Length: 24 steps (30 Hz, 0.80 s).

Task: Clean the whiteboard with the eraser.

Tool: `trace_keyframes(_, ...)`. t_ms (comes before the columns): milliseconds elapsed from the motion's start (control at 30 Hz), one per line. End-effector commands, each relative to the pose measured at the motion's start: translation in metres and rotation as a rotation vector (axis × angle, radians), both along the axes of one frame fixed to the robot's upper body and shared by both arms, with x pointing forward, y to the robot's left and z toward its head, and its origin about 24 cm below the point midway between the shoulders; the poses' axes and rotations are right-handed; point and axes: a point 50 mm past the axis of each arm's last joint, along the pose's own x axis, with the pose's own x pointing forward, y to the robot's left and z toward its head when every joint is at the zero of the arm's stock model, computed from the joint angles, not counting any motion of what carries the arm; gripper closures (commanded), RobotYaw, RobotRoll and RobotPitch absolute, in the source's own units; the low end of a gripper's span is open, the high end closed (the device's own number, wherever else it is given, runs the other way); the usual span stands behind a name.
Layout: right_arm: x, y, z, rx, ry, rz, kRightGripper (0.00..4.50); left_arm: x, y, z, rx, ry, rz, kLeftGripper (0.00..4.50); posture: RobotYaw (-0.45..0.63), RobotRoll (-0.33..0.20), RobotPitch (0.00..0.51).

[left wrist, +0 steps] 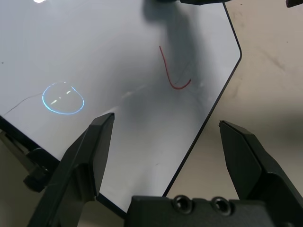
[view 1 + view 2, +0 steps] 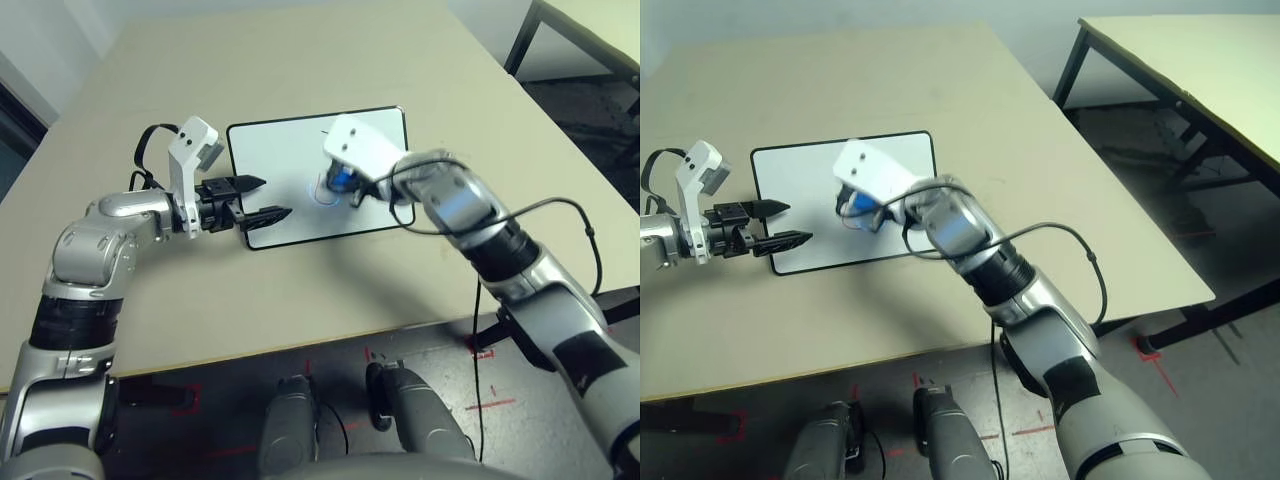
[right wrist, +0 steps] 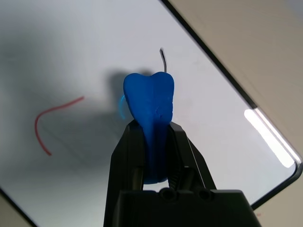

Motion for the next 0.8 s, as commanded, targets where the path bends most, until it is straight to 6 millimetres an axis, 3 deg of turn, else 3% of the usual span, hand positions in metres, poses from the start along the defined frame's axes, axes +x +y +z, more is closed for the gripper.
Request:
trace_keyframes(33, -0.012, 0.006, -0.027, -0.075, 0.101, 0.067, 3.91, -0.001, 0.002, -0.002, 0.002, 0.013, 0.007, 0.0, -0.01, 0.0, 0.165)
trace_keyframes(133, -0.034, 0.001, -0.053, -0.19, 0.206, 0.145, 3.91, -0.002, 0.004, -0.002, 0.002, 0.014, 0.012, 0.0, -0.01, 0.0, 0.166)
trace_keyframes(233, -0.042, -0.006, -0.063, -0.252, 0.245, 0.159, 3.91, -0.002, 0.004, -0.002, 0.003, 0.013, 0.015, 0.0, -0.01, 0.0, 0.168)
trace_keyframes(333, -0.039, -0.006, -0.059, -0.243, 0.231, 0.139, 3.91, -0.002, 0.004, -0.002, 0.003, 0.014, 0.016, 0.0, -0.01, 0.0, 0.168)
trace_keyframes(433, -0.017, 0.001, -0.033, -0.13, 0.114, 0.074, 3.91, -0.002, 0.004, -0.002, 0.002, 0.014, 0.015, 0.0, -0.01, 0.0, 0.168)
trace_keyframes(567, -0.004, 0.011, -0.016, -0.03, 0.036, 0.061, 3.91, -0.003, 0.004, -0.002, 0.001, 0.013, 0.013, 0.0, -0.02, 0.0, 0.169)
trace_keyframes(633, -0.003, 0.014, -0.018, -0.023, 0.034, 0.069, 3.91, -0.003, 0.003, -0.002, 0.001, 0.013, 0.013, 0.0, -0.01, 0.0, 0.17)
trace_keyframes(800, -0.029, 0.01, -0.052, -0.18, 0.188, 0.168, 3.91, -0.005, 0.003, 0.0, 0.003, 0.014, 0.015, 0.0, -0.01, 0.0, 0.173)
